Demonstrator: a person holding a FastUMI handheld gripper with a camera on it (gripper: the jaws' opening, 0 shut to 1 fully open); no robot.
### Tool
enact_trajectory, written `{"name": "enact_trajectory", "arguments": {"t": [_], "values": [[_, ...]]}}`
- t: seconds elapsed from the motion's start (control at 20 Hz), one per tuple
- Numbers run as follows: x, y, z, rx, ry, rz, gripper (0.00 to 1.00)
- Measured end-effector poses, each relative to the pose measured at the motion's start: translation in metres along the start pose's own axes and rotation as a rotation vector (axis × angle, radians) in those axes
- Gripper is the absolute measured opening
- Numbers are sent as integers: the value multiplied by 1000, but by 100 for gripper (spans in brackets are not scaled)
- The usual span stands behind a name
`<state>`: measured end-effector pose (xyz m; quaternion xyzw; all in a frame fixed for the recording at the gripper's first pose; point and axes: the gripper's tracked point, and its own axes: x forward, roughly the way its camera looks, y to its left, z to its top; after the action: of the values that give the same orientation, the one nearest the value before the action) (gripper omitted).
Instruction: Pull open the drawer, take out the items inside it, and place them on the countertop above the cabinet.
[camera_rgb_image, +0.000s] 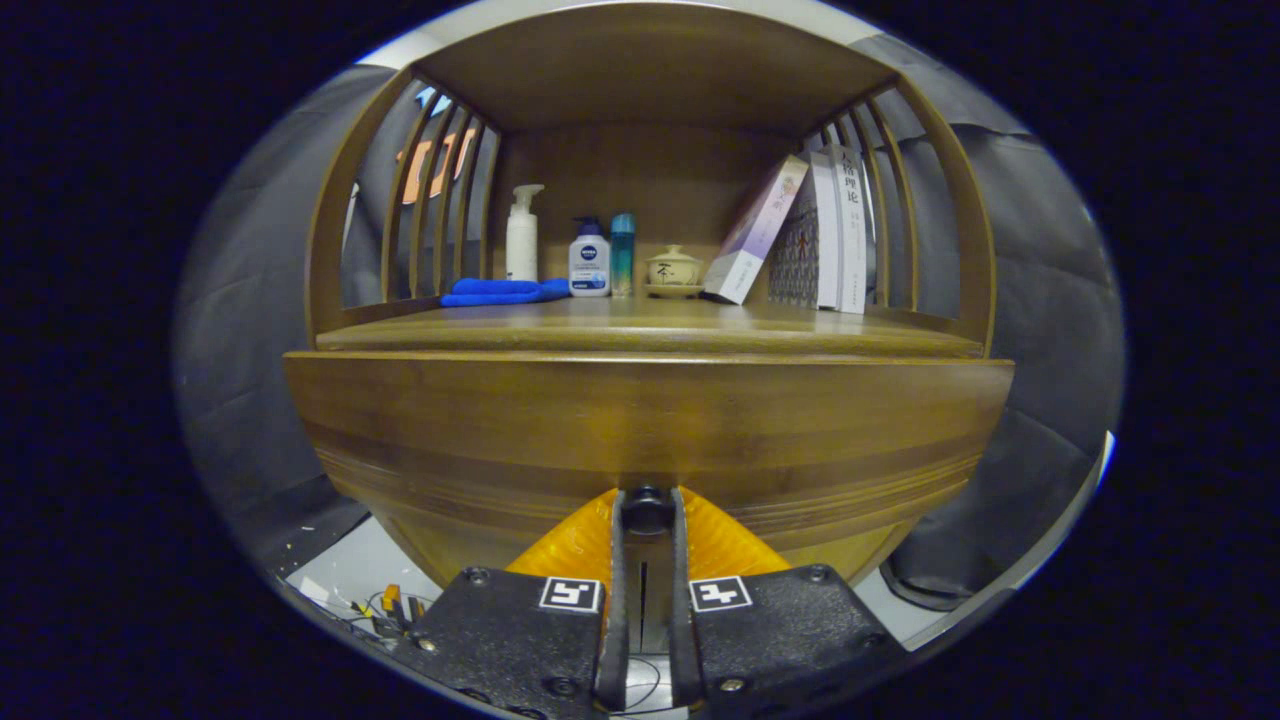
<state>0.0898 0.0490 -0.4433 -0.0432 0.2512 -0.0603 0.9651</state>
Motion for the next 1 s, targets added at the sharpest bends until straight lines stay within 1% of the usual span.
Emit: {"name": "enact_trajectory", "arguments": {"t": [0.25,1.0], "values": [[-32,-2,-11,18,4,6,20],[-120,-6,-47,-24,53,60,19]]}}
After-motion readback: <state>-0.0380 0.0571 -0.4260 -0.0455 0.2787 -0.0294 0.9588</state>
